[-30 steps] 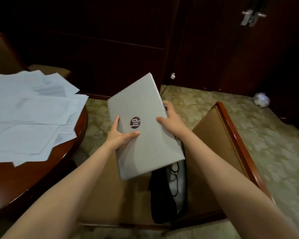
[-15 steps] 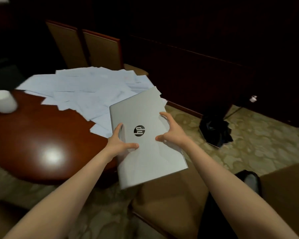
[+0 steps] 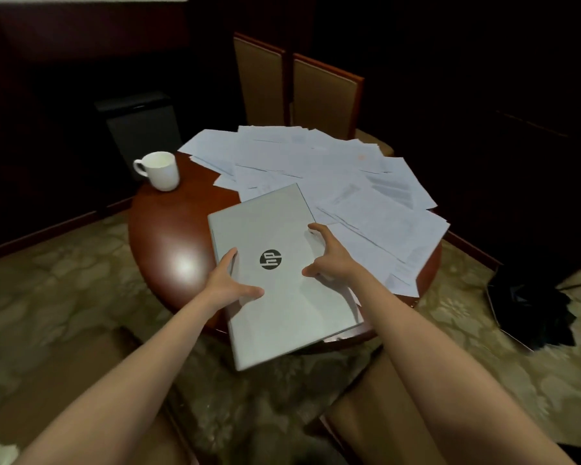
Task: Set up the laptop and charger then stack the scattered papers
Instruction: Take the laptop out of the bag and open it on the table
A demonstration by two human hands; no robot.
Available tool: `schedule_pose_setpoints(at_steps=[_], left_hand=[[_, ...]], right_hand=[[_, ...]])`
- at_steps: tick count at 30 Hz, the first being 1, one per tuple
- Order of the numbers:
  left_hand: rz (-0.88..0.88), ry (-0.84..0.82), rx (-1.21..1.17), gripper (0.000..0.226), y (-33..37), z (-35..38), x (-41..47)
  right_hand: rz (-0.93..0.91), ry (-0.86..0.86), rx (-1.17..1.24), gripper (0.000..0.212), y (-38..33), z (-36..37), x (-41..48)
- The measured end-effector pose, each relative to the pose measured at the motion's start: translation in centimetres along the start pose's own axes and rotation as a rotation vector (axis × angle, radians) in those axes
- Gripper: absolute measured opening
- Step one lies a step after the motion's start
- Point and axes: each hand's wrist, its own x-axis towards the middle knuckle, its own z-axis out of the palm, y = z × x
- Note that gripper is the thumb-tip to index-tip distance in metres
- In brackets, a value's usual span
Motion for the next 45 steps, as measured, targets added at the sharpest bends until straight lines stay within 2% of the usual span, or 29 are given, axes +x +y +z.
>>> schedule_pose_setpoints(at_steps=[3,7,11,15,26,32,38,40,42,45], left_hand=[[-0.063,0.053,-0.007,0.119,-1.3,-1.6,0.6],[-0.118,0.118,-0.043,0.108,-2.5,-2.8,2.0],[-0.223,0.183,-0.062,0.118,-3.0,-3.6,4.1],[-0.307,0.239,-0.053,0.113,-2.9,-4.4,6.7],[-0.366,0.292,-0.051,0.105,-1.9,-4.5,11.9],[-0.433,0.209,0.109,0.105,-0.4,-4.6,13.1],[-0.537,0.034,0.427,0.114,0.5,-5.9,13.8],[-0.579,-0.021,0.401,0.108,1.1,-6.9,14.2],[-0.614,-0.078,0.439,0.091,2.0,-8.0,14.8],[-0.569,-0.119,0.734,0.071,3.6,-9.4,16.1]], right_hand=[[0.011,-0.054,-0.048,0.086,-0.7,1.9,2.5],[0.01,-0.139,-0.06,0.084,-1.7,3.5,5.8],[-0.001,-0.232,-0.105,0.086,-2.8,4.4,9.2],[0.047,-0.31,-0.013,0.083,-3.2,5.2,12.6],[0.041,-0.329,-0.186,0.077,-2.9,5.9,19.8],[0.056,-0.3,-0.176,0.074,-2.1,6.1,21.3],[0.071,-0.216,-0.277,0.073,-1.6,6.9,21.6],[0.086,-0.19,-0.31,0.073,-1.7,7.3,21.7],[0.067,-0.155,-0.443,0.073,-2.1,7.8,22.0],[0.005,-0.139,-0.549,0.072,-3.2,8.7,22.6]])
